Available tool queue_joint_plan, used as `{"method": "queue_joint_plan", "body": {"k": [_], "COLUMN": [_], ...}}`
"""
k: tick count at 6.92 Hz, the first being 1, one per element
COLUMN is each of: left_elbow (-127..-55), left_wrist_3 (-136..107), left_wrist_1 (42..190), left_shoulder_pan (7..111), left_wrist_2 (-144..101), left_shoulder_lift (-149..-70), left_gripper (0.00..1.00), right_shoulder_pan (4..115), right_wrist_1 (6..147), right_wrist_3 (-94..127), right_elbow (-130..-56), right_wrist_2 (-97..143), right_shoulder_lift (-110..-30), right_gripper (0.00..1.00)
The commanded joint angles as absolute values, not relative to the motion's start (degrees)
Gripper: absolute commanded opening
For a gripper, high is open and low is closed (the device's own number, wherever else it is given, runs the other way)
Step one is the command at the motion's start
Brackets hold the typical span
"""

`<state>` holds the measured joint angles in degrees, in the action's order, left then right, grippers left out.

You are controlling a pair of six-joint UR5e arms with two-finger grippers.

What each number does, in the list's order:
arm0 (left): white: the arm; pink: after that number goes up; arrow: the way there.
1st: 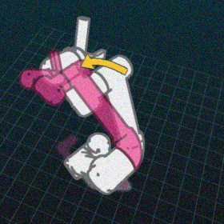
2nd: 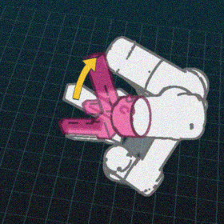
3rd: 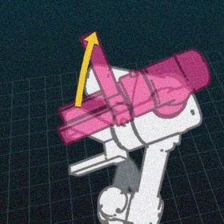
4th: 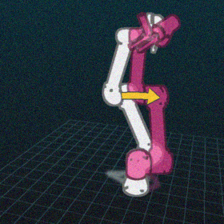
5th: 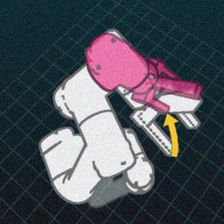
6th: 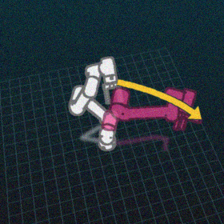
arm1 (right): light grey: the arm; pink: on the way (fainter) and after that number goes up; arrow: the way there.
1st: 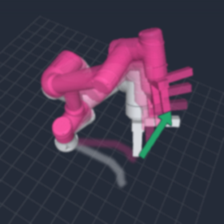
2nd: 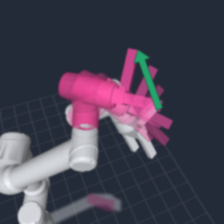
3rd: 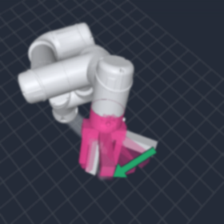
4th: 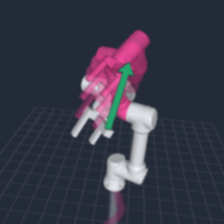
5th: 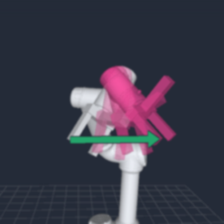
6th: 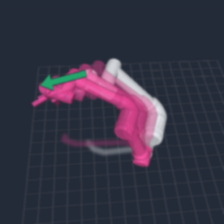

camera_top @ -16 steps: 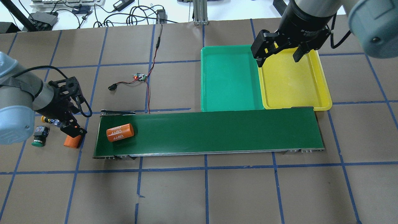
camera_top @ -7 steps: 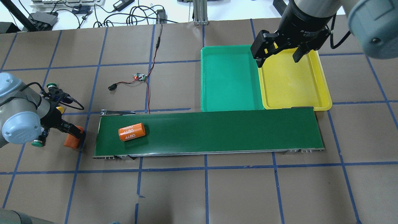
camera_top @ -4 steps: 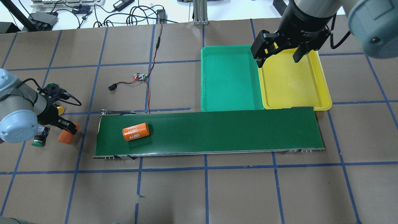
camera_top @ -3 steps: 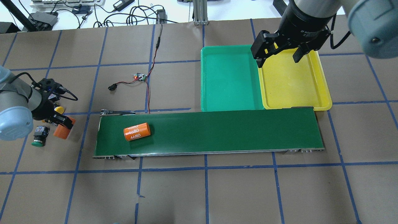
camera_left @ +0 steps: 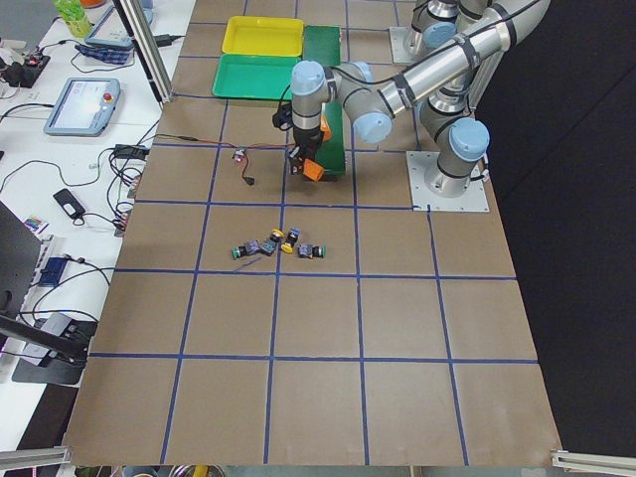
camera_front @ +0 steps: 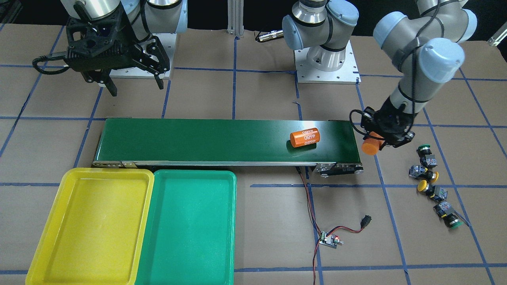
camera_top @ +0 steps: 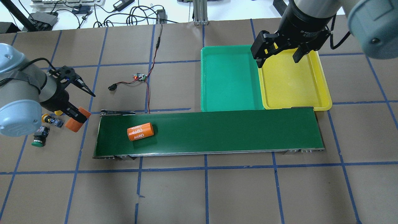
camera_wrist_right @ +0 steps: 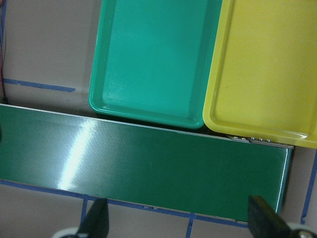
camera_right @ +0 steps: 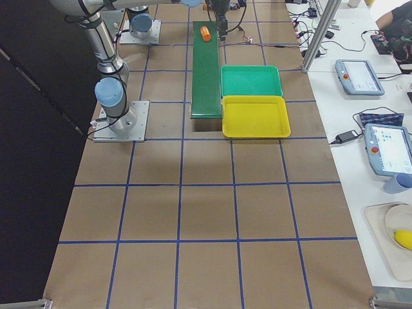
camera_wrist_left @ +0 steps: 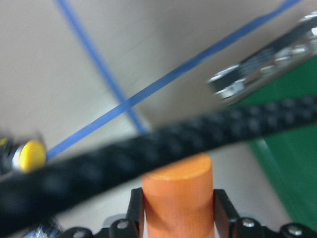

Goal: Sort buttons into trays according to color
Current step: 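Place the plain orange cylinder on the conveyor and release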

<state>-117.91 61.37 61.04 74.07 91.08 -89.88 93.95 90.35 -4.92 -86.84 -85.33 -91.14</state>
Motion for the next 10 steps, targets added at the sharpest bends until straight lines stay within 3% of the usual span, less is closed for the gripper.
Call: {"method": "queue_joint_plan", "body": {"k": [1,3,5,8,10], "left_elbow": [-123.4,-125.5,-126.3,-125.1,-124.5], "left_wrist_3": [75.0,85.7,86.7,73.3,67.7], "left_wrist_1": [60.8,57.2,57.0,57.2,57.1], "left_shoulder_pan": [81.4,81.5,81.5,72.3,59.8], "left_wrist_2": [91.1,91.1,91.1,91.1,91.2], "left_shoulder_lift": [-87.5,-88.6,-87.6,-86.4,-88.1], "left_gripper": [0.00,0.00,0.99,1.00,1.00], "right_shoulder_pan": [94.0,94.0,94.0,94.0,94.0], "right_wrist_1": [90.4,90.4,90.4,90.4,90.4], "right_wrist_3": [-4.9,-4.9,-4.9,-4.9,-4.9], "right_elbow": [-86.8,-86.8,-86.8,-86.8,-86.9], "right_wrist_2": [-85.3,-85.3,-85.3,-85.3,-85.3], "right_shoulder_lift": [-91.1,-91.1,-91.1,-91.1,-91.2], "right_gripper": [1.00,1.00,1.00,1.00,1.00]}}
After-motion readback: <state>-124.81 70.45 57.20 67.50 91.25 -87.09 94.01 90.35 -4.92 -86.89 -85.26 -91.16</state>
